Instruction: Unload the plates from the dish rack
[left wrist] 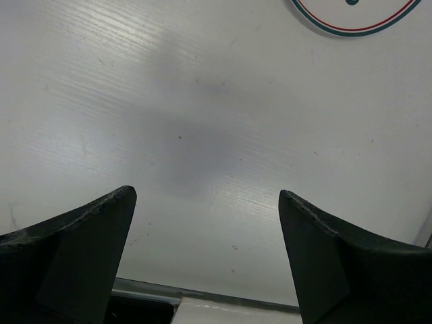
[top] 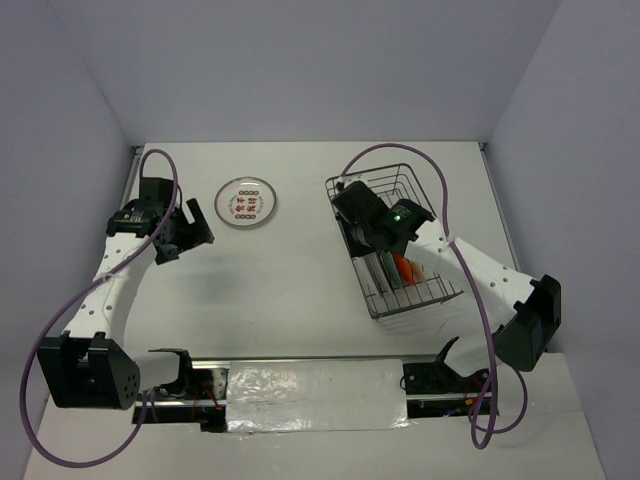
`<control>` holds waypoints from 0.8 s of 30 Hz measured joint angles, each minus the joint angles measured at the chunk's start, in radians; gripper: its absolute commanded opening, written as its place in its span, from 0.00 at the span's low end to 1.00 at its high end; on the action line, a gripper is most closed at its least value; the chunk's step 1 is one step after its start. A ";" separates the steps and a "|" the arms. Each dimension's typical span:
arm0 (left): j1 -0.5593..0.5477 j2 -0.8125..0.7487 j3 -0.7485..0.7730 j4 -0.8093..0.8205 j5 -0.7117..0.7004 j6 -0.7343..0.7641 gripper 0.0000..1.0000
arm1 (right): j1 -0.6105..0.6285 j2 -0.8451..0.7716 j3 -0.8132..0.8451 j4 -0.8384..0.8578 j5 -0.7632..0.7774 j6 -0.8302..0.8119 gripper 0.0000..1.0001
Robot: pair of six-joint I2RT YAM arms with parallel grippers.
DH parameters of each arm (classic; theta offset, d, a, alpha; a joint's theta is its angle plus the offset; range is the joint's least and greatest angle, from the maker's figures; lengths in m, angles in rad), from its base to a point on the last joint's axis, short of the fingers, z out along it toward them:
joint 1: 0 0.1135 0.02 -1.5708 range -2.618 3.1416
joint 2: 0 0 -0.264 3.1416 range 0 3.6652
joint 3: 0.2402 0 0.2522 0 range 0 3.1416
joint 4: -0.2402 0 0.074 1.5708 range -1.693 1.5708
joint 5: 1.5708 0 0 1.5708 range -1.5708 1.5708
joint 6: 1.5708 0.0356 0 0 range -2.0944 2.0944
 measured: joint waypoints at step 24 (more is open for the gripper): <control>0.000 0.005 -0.032 0.001 0.052 0.019 0.99 | -0.058 0.001 -0.082 0.052 -0.111 -0.011 0.03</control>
